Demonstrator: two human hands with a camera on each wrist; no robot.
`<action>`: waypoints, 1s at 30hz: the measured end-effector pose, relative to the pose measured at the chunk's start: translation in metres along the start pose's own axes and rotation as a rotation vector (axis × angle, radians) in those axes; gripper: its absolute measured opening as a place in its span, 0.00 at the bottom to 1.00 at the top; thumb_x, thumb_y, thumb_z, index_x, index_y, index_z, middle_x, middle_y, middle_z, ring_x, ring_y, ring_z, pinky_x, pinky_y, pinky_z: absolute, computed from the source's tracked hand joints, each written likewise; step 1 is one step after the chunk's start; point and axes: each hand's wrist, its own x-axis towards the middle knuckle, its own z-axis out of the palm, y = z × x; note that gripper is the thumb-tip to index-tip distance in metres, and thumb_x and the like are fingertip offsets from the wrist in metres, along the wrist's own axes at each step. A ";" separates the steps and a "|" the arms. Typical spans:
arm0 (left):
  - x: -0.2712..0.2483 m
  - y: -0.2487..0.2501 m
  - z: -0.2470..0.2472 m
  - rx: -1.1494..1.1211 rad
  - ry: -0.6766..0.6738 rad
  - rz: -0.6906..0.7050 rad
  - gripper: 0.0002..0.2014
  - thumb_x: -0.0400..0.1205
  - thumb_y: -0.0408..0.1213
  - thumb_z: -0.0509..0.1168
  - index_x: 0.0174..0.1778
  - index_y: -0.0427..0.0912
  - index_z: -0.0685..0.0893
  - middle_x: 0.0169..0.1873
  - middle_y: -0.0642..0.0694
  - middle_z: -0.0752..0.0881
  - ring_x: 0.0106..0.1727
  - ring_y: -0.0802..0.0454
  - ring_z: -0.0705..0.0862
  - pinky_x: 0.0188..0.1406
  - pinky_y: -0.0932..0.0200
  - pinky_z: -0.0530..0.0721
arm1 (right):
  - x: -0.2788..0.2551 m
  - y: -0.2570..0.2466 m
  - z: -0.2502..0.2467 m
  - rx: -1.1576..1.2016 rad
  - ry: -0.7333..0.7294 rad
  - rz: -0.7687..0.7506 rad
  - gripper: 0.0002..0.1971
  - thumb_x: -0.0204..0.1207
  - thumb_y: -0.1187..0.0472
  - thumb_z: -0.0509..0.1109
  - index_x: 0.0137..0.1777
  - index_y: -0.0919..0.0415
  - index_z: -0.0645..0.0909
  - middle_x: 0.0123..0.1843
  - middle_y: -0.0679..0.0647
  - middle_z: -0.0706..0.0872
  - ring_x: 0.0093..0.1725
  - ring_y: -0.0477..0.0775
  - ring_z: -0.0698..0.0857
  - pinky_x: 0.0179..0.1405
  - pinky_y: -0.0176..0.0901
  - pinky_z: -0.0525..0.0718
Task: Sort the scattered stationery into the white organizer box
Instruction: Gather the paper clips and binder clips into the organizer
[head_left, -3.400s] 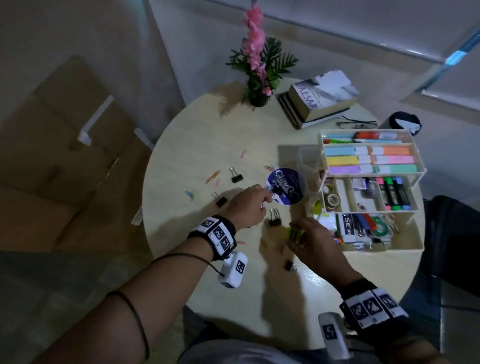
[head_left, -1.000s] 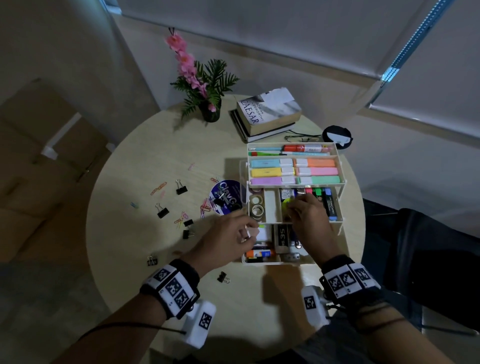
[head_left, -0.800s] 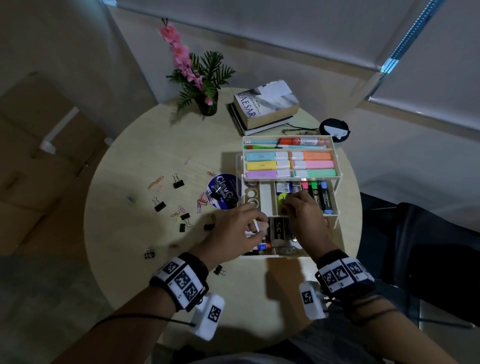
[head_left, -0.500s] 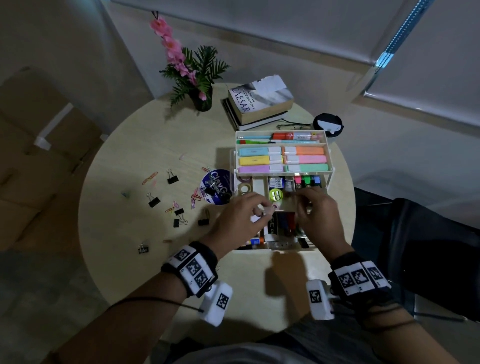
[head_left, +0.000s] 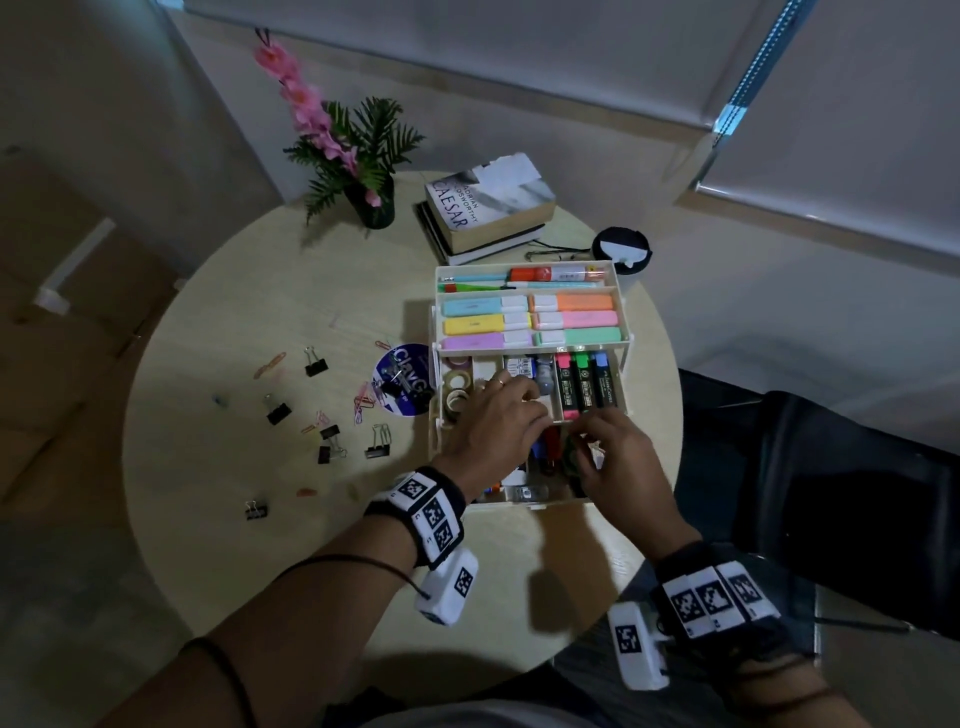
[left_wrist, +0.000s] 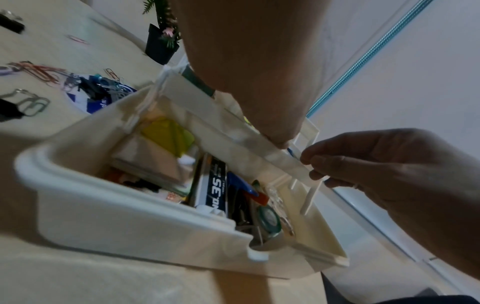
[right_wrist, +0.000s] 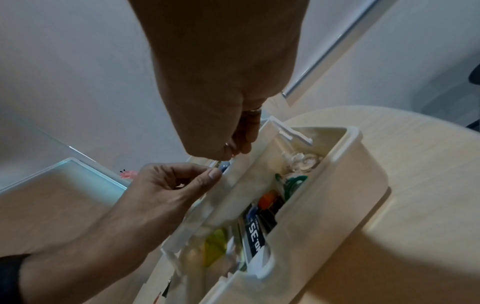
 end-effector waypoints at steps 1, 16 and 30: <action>-0.003 0.000 -0.001 0.002 0.006 0.014 0.12 0.89 0.43 0.67 0.49 0.44 0.94 0.57 0.46 0.85 0.59 0.43 0.78 0.54 0.43 0.80 | -0.001 -0.002 0.002 0.001 -0.007 -0.006 0.14 0.75 0.73 0.75 0.57 0.60 0.89 0.55 0.52 0.84 0.51 0.55 0.86 0.50 0.48 0.86; -0.140 -0.077 -0.075 -0.195 0.028 -0.111 0.05 0.87 0.35 0.68 0.55 0.41 0.88 0.55 0.49 0.79 0.54 0.53 0.81 0.53 0.56 0.82 | 0.021 -0.098 0.052 0.055 -0.205 -0.206 0.07 0.82 0.68 0.74 0.56 0.58 0.89 0.50 0.49 0.87 0.43 0.47 0.83 0.43 0.39 0.80; -0.258 -0.219 -0.119 -0.180 -0.020 -0.466 0.10 0.83 0.35 0.72 0.58 0.50 0.86 0.57 0.54 0.79 0.56 0.52 0.80 0.56 0.48 0.85 | 0.069 -0.188 0.176 -0.061 -0.422 -0.009 0.19 0.81 0.69 0.73 0.72 0.65 0.82 0.68 0.63 0.80 0.62 0.64 0.85 0.62 0.44 0.81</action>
